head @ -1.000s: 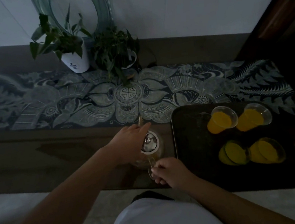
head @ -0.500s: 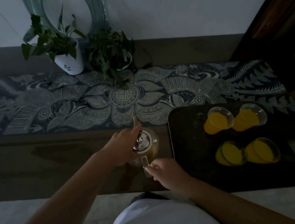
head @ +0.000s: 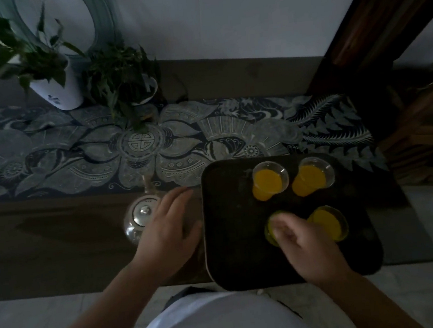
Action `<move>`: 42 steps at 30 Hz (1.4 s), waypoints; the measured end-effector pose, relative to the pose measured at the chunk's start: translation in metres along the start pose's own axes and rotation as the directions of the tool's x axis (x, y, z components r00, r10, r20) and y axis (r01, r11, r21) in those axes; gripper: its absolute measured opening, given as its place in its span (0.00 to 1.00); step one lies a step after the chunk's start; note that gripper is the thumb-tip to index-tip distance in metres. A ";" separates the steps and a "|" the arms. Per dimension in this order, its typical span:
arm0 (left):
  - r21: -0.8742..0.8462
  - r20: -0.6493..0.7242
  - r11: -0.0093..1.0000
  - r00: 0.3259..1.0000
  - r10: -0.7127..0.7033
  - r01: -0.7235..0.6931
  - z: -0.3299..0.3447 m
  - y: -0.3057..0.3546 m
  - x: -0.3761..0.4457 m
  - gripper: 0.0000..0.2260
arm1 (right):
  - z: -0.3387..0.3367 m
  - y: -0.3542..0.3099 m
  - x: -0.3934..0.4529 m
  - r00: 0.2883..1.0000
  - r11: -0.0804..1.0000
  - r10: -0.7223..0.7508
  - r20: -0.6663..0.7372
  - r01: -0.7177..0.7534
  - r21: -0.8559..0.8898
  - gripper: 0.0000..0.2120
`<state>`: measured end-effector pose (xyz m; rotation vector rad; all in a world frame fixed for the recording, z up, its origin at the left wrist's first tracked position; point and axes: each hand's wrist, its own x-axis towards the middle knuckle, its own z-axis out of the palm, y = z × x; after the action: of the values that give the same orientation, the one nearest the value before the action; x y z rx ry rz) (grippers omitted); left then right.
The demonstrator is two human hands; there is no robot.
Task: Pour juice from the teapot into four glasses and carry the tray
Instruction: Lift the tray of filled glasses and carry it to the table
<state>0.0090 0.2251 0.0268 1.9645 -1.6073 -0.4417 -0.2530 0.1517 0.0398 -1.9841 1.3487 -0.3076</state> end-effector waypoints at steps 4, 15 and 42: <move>0.009 0.129 0.988 0.980 -0.153 0.153 0.054 0.021 0.012 0.31 | -0.070 0.045 0.008 0.989 0.999 0.020 -0.148 -0.027 -0.046 0.14; 0.263 0.155 0.793 0.787 -0.597 0.549 0.140 -0.003 0.035 0.34 | -0.101 0.247 0.075 0.915 0.869 0.358 -0.184 -0.399 -0.292 0.25; 0.351 0.021 0.674 0.714 -0.699 0.650 0.161 -0.018 0.040 0.18 | -0.069 0.294 0.104 0.921 0.772 0.331 -0.207 -0.390 -0.502 0.18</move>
<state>-0.0604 0.1544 -0.1069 2.8423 -0.9972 -0.6577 -0.4577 -0.0296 -0.1256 -2.0906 2.0215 0.1753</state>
